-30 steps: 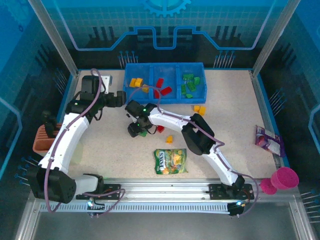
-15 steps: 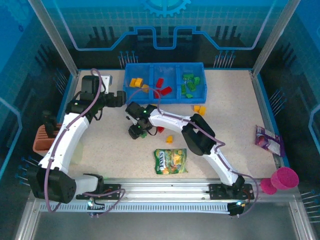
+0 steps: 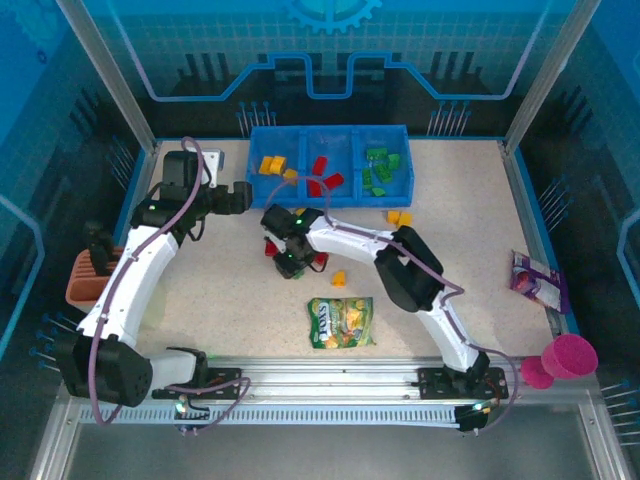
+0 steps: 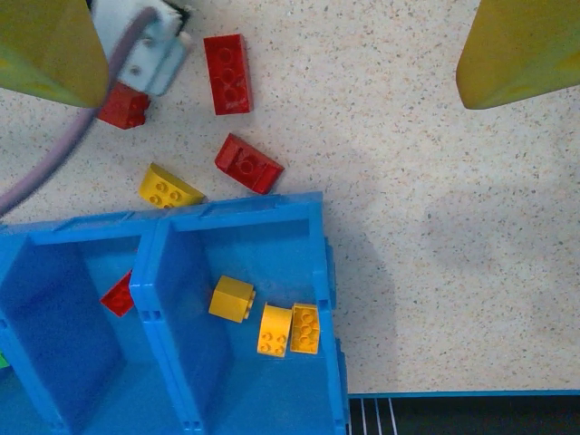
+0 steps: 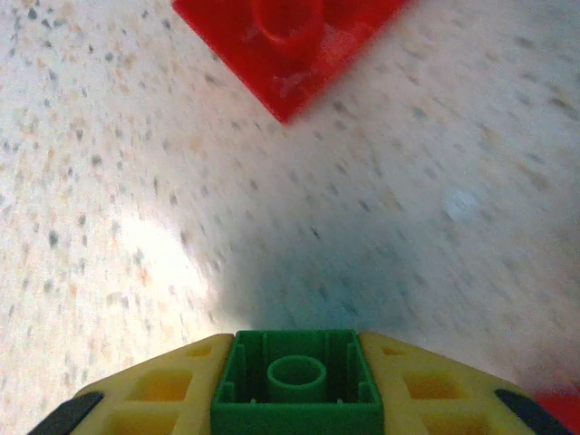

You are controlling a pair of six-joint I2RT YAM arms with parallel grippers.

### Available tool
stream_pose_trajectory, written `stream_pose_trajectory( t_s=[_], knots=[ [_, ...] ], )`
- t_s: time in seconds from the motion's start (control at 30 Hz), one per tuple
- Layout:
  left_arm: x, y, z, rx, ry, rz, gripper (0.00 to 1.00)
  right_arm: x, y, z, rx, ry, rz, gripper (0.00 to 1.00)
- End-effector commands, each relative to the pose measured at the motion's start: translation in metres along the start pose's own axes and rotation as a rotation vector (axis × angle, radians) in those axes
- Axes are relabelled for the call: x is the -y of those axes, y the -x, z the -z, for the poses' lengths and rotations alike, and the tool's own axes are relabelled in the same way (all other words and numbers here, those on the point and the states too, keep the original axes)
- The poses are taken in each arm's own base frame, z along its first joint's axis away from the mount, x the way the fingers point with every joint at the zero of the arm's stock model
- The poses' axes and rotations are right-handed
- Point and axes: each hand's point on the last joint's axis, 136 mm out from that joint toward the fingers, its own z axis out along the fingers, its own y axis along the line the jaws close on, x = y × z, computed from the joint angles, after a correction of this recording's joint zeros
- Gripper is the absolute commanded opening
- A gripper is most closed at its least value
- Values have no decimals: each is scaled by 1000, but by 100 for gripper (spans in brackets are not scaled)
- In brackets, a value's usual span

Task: Sort the legos into containers by color
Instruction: Pick up the lego from the center of the table, then place the lego in the container.

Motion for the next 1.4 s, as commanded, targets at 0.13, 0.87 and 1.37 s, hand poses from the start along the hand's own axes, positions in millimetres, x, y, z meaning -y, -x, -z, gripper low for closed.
stream_pose_trajectory(
  t_s=[0.13, 0.87, 1.37],
  knots=[
    [-3, -4, -8, -53, 60, -13, 99, 104, 35, 153, 284, -162, -54, 24],
    [57, -141, -90, -410, 32, 3, 95, 348, 89, 132, 507, -327, -265, 27],
    [56, -179, -137, -508, 131, -35, 86, 351, 100, 142, 546, -327, -227, 57]
  ],
)
